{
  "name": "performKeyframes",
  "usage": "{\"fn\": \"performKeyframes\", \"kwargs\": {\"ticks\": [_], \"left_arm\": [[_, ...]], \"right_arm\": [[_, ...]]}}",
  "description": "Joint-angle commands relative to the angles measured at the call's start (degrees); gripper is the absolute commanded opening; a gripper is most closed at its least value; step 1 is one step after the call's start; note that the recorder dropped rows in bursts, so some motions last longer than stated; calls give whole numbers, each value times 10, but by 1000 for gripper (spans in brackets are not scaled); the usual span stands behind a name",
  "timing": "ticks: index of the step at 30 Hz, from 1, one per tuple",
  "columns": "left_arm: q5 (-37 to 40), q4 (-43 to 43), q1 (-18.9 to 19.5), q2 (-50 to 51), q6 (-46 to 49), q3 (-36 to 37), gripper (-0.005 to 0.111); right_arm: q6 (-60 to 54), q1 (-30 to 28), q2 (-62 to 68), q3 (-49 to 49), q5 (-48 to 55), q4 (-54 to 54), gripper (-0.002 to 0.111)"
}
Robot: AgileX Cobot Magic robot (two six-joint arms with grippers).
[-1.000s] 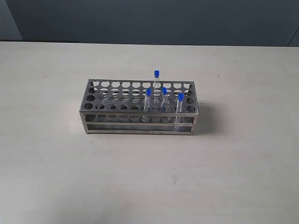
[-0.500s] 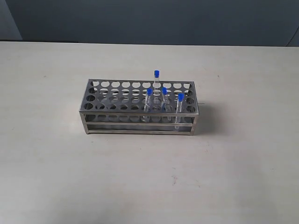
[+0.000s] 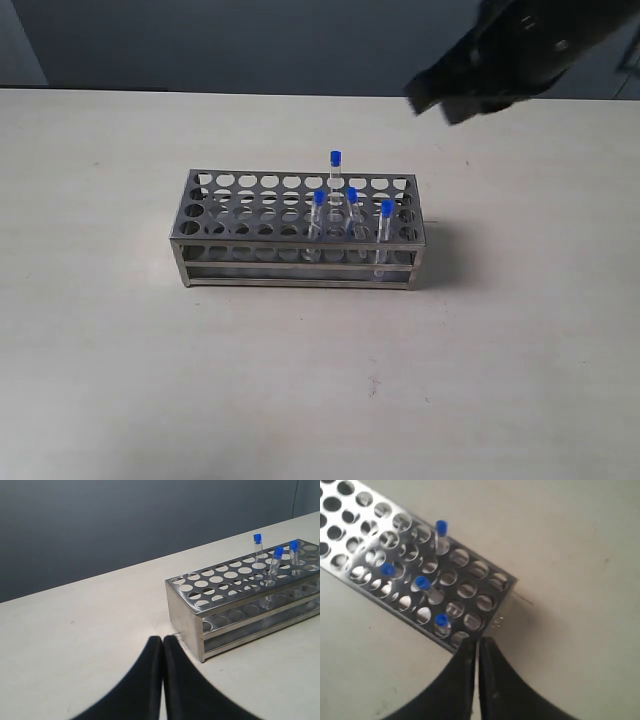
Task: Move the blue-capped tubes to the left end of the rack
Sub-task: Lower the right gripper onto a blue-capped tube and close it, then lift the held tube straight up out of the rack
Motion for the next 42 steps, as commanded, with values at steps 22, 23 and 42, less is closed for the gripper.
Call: {"fn": "performKeyframes", "kwargs": {"ticks": [22,23,42], "left_arm": [[-4,-4,-6,-3,-3,-3,1],[-4,-4,-6,-3,-3,-3,1],[-4,-4,-6,-3,-3,-3,1]], "right_arm": [[52,55,178,-40,-19,-39,33],[52,55,181,-40,-18,-39,33],[52,55,187,-40,6,-56,0]]}}
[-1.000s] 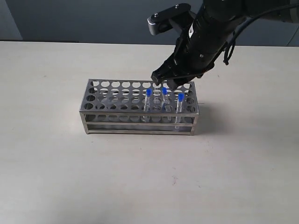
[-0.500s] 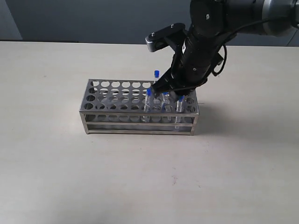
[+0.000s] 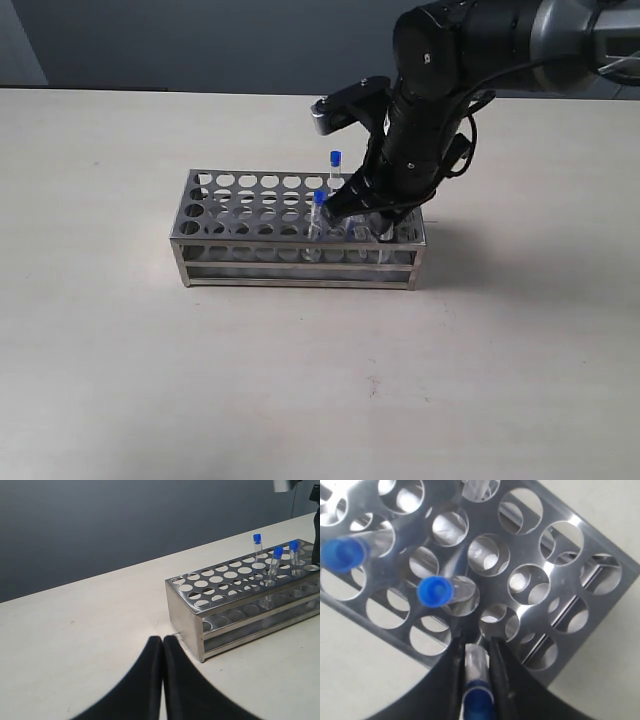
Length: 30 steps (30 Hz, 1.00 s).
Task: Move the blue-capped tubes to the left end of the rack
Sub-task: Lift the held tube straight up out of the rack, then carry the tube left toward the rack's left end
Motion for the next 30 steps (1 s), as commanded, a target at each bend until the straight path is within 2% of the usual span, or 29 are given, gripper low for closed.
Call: {"fn": "performKeyframes", "kwargs": {"ticks": [1,10,15,18,26,30], "left_arm": [[-4,-4,-6,-3,-3,-3,1],[-4,-4,-6,-3,-3,-3,1],[-4,-4,-6,-3,-3,-3,1],[-4,-4,-6,-3,-3,-3,1],[-4,-4,-6,-3,-3,-3,1],[-4,-4,-6,-3,-3,-3,1]], "right_arm": [[0,0,-35,-2,13,-22,0],[-11,4,-154,-17,20,-16,0],[-70,53,-102,-142,37,-18,0],[-135,79,-1,-267,72,-6,0],[-183,97,202,-531,171,24,0],[-187,97,242,-597,171,71,0]]}}
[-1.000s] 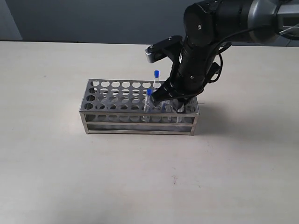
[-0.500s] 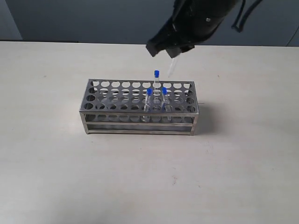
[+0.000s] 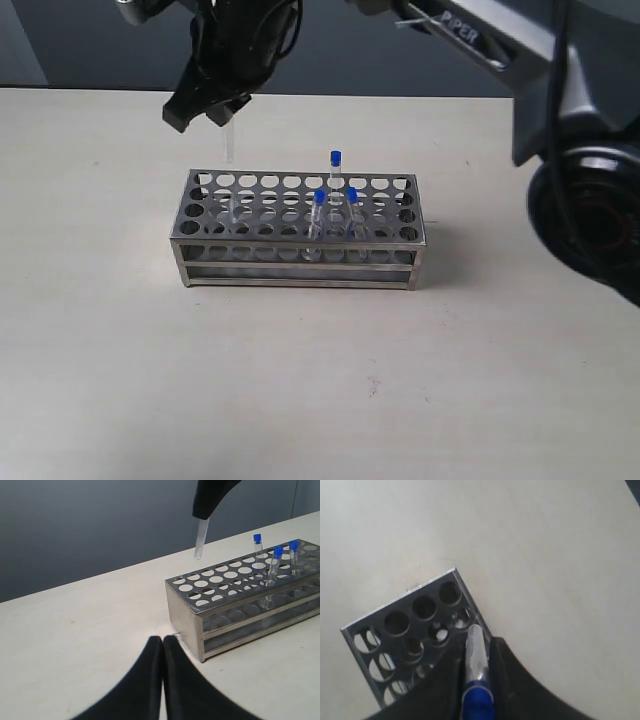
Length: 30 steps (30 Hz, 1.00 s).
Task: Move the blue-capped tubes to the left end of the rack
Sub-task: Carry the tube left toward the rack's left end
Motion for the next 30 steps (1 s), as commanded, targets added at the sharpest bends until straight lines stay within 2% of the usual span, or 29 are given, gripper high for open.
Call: {"fn": "performKeyframes", "kwargs": {"ticks": [1,30], "left_arm": [[-4,-4,-6,-3,-3,-3,1],[-4,-2,-6,-3,-3,-3,1]], "right_arm": [[-9,0,33,-62,10,47,0],[-18,0,83,-63,10,79,0]]}}
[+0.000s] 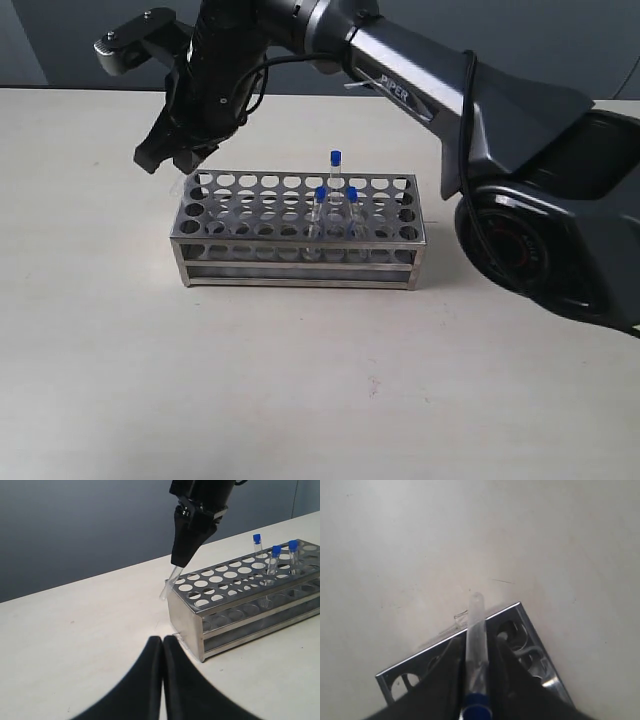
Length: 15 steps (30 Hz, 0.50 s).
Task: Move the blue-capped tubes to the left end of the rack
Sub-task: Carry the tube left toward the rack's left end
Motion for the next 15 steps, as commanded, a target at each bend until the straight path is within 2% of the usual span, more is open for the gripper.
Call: {"fn": "performKeyframes", "kwargs": {"ticks": [1,15], "left_arm": [[-4,-2,-6,-3,-3,-3,1],[-4,-1,-6,-3,-3,-3,1]], "right_arm": [[-5,-2,-17,2,9,-16,0],[18,-2,-61,2,9,-55,0]]}}
